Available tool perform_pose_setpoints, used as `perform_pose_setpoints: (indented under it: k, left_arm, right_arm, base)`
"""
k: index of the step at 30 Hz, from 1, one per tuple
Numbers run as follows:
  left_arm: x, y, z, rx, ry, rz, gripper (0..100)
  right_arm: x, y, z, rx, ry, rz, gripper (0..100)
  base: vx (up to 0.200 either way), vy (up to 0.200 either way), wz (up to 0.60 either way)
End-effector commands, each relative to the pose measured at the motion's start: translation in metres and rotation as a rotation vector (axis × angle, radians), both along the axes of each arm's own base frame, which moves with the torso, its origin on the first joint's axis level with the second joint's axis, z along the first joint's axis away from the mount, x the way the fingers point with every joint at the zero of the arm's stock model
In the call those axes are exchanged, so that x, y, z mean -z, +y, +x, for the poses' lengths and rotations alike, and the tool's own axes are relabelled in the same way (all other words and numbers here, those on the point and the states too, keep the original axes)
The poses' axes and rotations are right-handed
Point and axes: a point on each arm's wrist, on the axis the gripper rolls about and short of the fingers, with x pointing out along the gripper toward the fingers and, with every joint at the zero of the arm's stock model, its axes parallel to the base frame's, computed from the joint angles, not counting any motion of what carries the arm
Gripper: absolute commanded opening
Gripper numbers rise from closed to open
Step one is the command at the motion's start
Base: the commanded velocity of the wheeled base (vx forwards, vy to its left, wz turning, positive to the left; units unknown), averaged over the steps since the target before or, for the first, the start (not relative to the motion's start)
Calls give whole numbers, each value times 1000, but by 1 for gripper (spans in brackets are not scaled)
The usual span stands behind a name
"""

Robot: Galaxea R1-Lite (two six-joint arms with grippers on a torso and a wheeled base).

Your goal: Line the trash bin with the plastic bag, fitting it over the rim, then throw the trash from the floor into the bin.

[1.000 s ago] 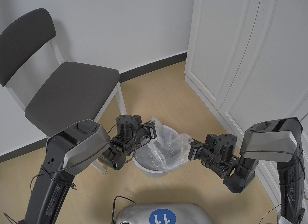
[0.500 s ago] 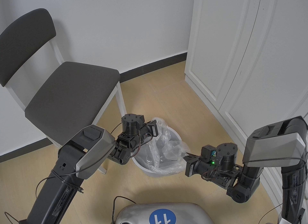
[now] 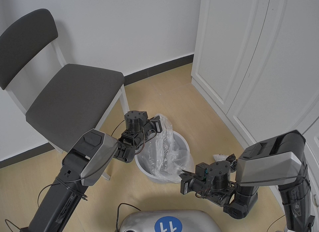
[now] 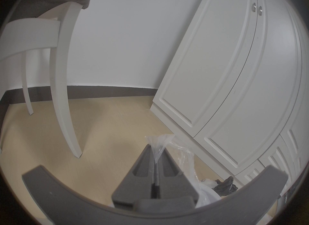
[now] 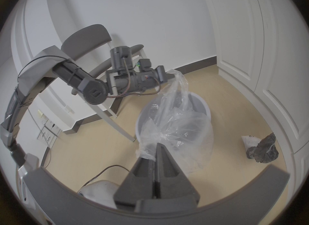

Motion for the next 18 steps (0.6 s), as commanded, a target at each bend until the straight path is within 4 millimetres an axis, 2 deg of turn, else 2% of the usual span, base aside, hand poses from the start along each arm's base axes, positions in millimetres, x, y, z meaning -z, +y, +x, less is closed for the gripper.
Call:
perform_pose_setpoints:
  k: [1, 2, 3, 4, 6, 12, 15, 18]
  left_arm:
    - [-10, 21, 6, -70, -17, -4, 0]
    - [-10, 21, 6, -70, -17, -4, 0]
    - [-16, 31, 6, -103, -18, -3, 0]
    - [-16, 31, 6, -103, -18, -3, 0]
    - [-24, 47, -1, -127, -35, -10, 0]
    - [-30, 77, -44, -133, -48, -15, 0]
    - [-28, 86, -60, -121, -62, -20, 0]
    - [-26, 93, -68, -121, -57, -18, 0]
  right_arm:
    - [27, 4, 35, 136, -41, 26, 0]
    - [27, 4, 35, 136, -41, 26, 0]
    - [32, 7, 50, 192, -64, 61, 0]
    - [32, 7, 50, 192, -64, 61, 0]
    - [35, 9, 68, 244, -95, 110, 0]
    - [36, 26, 107, 403, -210, 248, 0]
    - [45, 34, 112, 418, -227, 262, 0]
    - [49, 38, 108, 409, -219, 255, 0]
  base:
    - [0, 0, 0]
    - [0, 0, 0]
    - [0, 0, 0]
    - [0, 0, 0]
    - [0, 0, 0]
    - [0, 0, 0]
    - [0, 0, 0]
    - [0, 0, 0]
